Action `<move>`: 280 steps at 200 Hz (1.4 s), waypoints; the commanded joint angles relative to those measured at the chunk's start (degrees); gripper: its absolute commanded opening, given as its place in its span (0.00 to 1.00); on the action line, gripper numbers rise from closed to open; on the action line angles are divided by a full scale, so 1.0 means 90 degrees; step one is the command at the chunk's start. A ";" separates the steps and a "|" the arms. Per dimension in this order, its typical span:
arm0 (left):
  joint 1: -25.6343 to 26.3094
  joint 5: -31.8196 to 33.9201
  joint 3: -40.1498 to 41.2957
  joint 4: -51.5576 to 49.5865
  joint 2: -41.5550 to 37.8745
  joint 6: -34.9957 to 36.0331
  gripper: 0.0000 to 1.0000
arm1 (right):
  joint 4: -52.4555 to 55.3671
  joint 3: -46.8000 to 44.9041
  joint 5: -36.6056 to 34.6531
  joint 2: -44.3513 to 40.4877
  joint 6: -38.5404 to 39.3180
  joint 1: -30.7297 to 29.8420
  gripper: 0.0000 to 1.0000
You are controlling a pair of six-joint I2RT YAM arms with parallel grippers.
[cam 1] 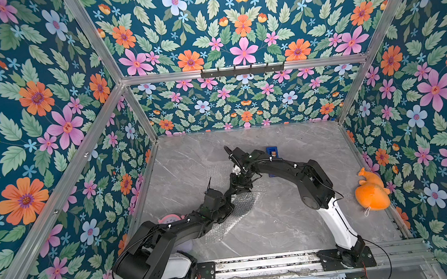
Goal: Wrap dinner plates in bubble wrap
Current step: Wrap the plate in the bubble wrap.
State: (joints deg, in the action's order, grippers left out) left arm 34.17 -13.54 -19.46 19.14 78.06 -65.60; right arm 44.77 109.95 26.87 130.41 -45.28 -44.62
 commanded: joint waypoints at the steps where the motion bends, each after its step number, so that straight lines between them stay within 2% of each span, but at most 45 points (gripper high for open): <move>1: -0.0008 0.0136 -0.0044 -0.0341 0.0086 0.0042 0.00 | 0.0149 -0.0164 -0.0140 -0.0388 -0.0033 -0.0031 0.40; 12: -0.0008 0.0203 -0.0054 -0.0422 0.0036 0.0058 0.00 | -0.0053 -0.0523 -0.0161 -0.0652 -0.0089 -0.0041 0.39; 33: -0.0008 0.0310 -0.0074 -0.0547 -0.0098 0.0099 0.00 | -0.0483 -0.1358 -0.0145 -0.0888 -0.0323 -0.0104 0.24; 53: -0.0008 0.0342 -0.0136 -0.0638 -0.0147 0.0174 0.00 | -0.0683 -0.1755 -0.0121 -0.0759 -0.0454 -0.0140 0.17; 105: -0.0008 0.0357 -0.0275 -0.0762 -0.0063 0.0304 0.00 | -0.0770 -0.1564 -0.0355 -0.0239 -0.0399 -0.0052 0.10; 126: -0.0010 0.0571 -0.0660 -0.1160 -0.0140 0.0631 0.00 | -0.0654 -0.1680 -0.0485 -0.0139 -0.0453 -0.0050 0.07; 142: -0.0095 0.1156 -0.1402 -0.2049 -0.0272 0.1269 0.19 | -0.0629 -0.1836 -0.0544 -0.0134 -0.0540 -0.0033 0.05; 162: -0.0464 0.2069 -0.2605 -0.3314 -0.0218 0.2090 0.41 | -0.0670 -0.2011 -0.0603 -0.0201 -0.0617 -0.0023 0.05; 177: -0.0949 0.2075 -0.3309 -0.3542 0.0194 0.2549 0.49 | -0.0776 -0.2141 -0.0596 -0.0285 -0.0664 -0.0018 0.05; 214: -0.2093 0.1720 -0.4460 -0.3461 0.1941 0.3004 0.47 | -0.0849 -0.2202 -0.0598 -0.0341 -0.0659 -0.0022 0.04; 225: -0.2323 0.1484 -0.4655 -0.3206 0.2381 0.3026 0.51 | -0.0827 -0.2197 -0.0617 -0.0340 -0.0634 -0.0023 0.04; 246: -0.2511 0.1381 -0.5256 -0.3142 0.3092 0.3148 0.52 | -0.0796 -0.2216 -0.0643 -0.0359 -0.0601 -0.0023 0.04; 280: -0.2547 0.1494 -0.6192 -0.3686 0.3937 0.3387 0.42 | -0.0768 -0.2179 -0.0637 -0.0359 -0.0556 -0.0018 0.05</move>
State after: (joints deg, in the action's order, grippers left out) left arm 11.53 -0.27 -71.37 -10.48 110.34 -37.89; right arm 32.27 90.87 28.71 125.93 -50.35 -44.73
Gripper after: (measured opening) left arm 0.439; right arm 0.052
